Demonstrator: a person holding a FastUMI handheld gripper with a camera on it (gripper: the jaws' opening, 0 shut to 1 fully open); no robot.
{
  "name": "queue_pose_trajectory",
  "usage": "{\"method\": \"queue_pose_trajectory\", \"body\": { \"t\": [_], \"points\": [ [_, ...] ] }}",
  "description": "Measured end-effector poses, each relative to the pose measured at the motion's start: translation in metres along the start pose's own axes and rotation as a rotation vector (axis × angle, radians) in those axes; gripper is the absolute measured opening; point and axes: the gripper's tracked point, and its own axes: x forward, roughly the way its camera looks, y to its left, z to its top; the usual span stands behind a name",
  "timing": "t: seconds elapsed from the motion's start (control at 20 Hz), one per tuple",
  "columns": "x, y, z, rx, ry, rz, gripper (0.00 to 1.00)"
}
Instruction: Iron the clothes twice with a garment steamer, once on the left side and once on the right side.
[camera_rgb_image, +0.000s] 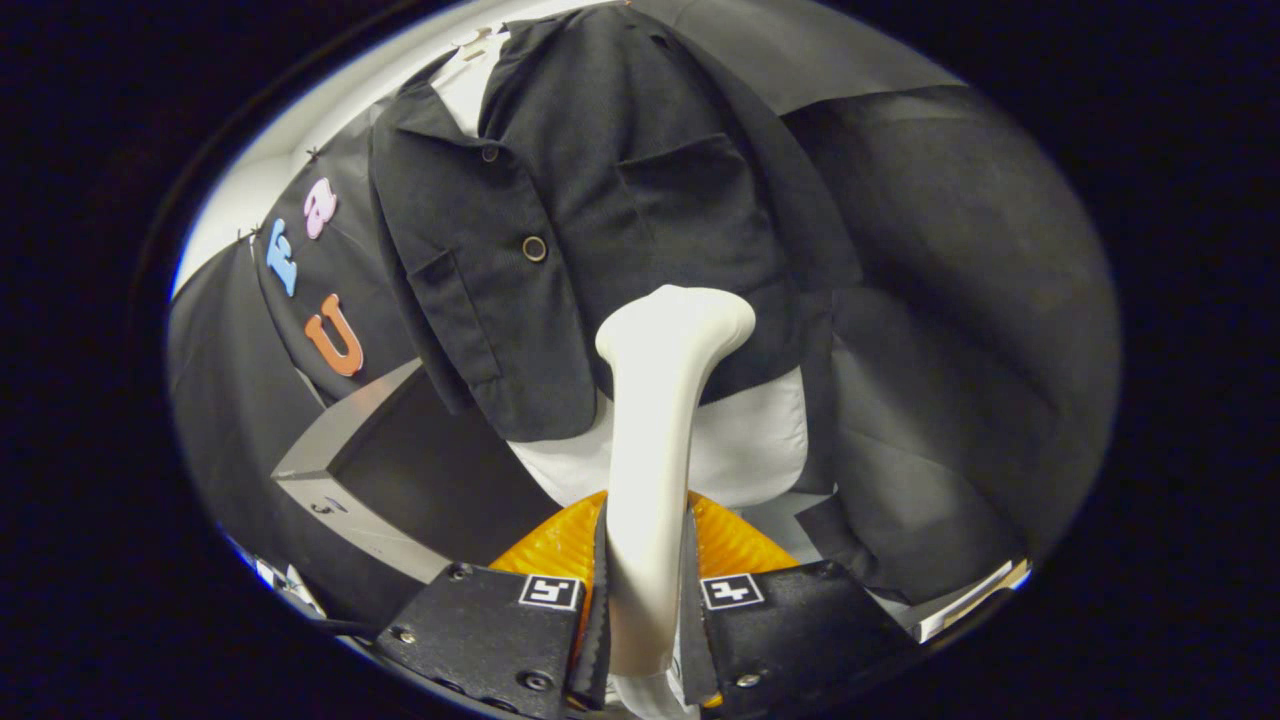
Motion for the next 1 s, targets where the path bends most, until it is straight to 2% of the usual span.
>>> {"method": "queue_pose_trajectory", "body": {
  "t": [0.7,1.0],
  "points": [
    [0.007,-0.017,-0.047,0.03,0.11,-0.035,0.31],
    [-0.004,-0.01,-0.049,0.014,0.089,0.009,0.31]
  ]
}}
